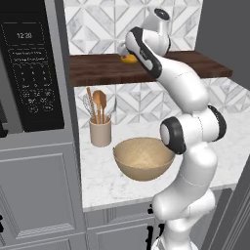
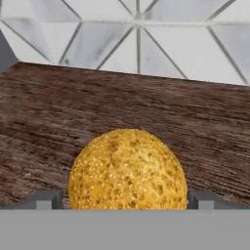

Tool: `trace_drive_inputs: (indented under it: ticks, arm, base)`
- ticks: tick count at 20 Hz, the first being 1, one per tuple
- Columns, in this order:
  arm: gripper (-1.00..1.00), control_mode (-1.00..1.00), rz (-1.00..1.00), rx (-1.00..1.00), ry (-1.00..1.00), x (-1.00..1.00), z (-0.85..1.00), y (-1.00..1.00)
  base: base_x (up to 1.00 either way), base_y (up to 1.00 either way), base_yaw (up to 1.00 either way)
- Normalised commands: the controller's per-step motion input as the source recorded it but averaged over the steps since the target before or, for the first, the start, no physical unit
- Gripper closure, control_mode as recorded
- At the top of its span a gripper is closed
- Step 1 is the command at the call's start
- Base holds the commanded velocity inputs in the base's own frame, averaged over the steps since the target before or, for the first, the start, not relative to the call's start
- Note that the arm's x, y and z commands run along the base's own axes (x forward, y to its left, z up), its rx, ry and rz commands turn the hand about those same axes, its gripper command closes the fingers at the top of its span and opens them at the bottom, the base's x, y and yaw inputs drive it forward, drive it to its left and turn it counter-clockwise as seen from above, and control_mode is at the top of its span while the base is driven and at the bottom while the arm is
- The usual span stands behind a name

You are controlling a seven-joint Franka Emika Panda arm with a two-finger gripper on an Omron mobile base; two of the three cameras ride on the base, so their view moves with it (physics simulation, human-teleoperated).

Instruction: Open the cabinet, pick up the bread from the cabinet and place it in the basket. Then move the basket to the dining counter.

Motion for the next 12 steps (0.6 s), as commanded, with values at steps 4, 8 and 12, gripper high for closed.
trace_drive_inputs:
  ticks: [4, 8, 12]
  arm:
    - [-1.00, -1.00, 0.00, 0.00, 0.07, 0.10, -0.06, 0.16]
    - [-1.00, -1.00, 0.00, 0.00, 0.05, 0.01, 0.00, 0.04]
    - [-1.00, -1.00, 0.00, 0.00, 0.04, 0.00, -0.04, 0.00]
  base:
    - [0.00, 0.00, 0.00]
    - [0.00, 0.00, 0.00]
    - [0.00, 0.00, 0.00]
